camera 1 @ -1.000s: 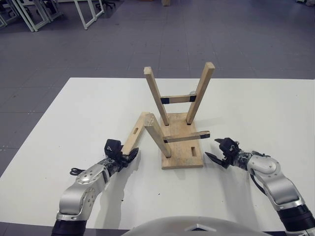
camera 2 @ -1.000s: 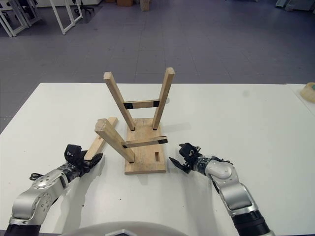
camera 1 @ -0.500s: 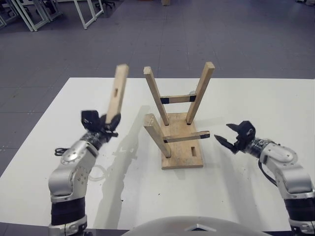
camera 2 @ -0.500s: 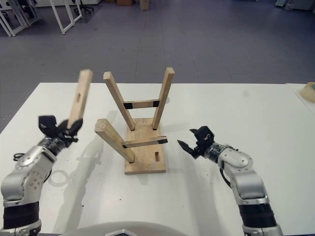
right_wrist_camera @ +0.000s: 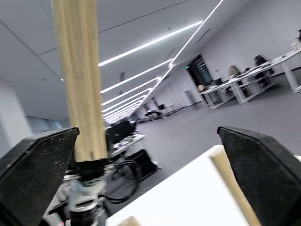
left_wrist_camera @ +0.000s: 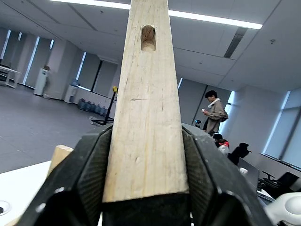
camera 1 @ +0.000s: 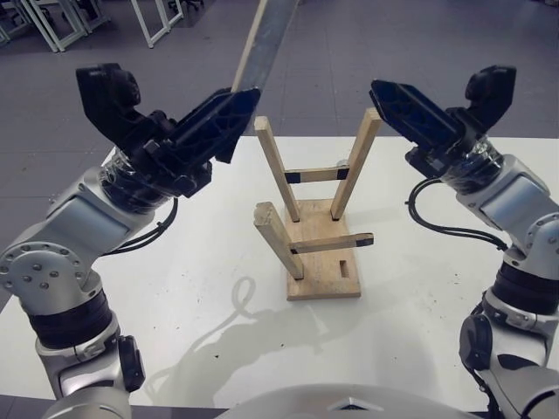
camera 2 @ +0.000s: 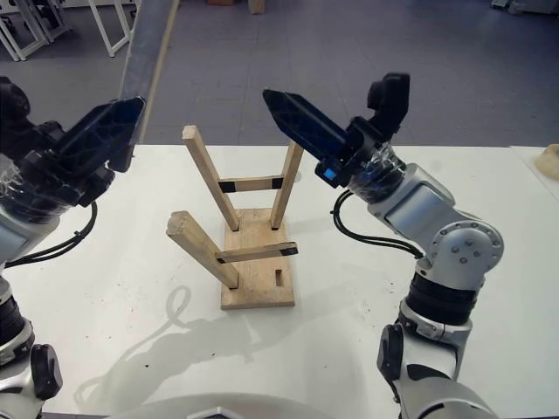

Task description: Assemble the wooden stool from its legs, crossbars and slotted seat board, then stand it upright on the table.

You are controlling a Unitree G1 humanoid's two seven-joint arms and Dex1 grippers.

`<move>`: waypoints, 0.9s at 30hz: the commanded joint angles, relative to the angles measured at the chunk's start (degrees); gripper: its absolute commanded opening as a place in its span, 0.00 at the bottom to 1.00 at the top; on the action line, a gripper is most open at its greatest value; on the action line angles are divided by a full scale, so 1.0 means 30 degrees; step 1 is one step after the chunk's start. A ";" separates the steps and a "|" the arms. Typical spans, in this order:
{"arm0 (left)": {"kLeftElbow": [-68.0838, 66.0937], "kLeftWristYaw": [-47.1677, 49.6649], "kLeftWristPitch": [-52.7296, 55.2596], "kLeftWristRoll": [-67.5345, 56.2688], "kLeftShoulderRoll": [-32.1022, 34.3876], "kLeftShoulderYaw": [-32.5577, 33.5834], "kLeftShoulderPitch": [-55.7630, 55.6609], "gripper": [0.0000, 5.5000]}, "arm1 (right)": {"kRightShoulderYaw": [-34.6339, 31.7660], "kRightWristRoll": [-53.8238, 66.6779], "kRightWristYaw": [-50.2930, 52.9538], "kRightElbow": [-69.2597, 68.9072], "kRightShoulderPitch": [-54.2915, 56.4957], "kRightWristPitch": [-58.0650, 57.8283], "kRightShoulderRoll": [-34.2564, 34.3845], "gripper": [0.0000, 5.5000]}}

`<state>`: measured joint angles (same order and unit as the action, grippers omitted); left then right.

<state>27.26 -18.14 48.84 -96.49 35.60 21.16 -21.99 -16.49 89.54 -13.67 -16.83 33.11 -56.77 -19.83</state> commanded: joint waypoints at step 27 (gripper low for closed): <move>0.0036 -0.3120 0.0974 -0.0237 0.2293 -0.2844 0.0477 0.37 | 0.4026 0.4574 -0.1437 -0.0179 0.3112 -0.0229 -0.2088 0.39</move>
<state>27.52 -27.91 51.34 -98.64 41.76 13.38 -21.00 -5.06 103.63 -15.68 -15.72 41.92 -57.16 -25.51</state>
